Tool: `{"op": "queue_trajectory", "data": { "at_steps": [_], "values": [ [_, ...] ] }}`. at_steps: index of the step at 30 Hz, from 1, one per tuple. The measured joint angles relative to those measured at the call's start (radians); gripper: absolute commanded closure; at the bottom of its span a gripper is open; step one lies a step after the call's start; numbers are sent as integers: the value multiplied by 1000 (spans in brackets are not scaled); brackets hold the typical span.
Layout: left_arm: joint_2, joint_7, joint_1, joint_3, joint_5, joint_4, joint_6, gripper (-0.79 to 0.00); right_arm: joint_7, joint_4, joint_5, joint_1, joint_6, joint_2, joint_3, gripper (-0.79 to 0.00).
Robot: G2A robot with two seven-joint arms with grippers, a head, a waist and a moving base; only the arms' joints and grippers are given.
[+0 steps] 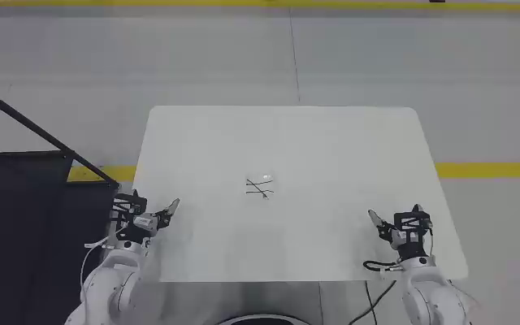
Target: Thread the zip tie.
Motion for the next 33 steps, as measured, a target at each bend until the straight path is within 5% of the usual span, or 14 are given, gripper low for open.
{"op": "queue_trajectory", "data": {
  "at_steps": [12,33],
  "values": [
    [0,3,-5,6,9,1,-22,-785,0,0,0,0,0,0,0,-785],
    [26,-286,-277,16,-135,24,-523,-785,0,0,0,0,0,0,0,-785]
  ]
}}
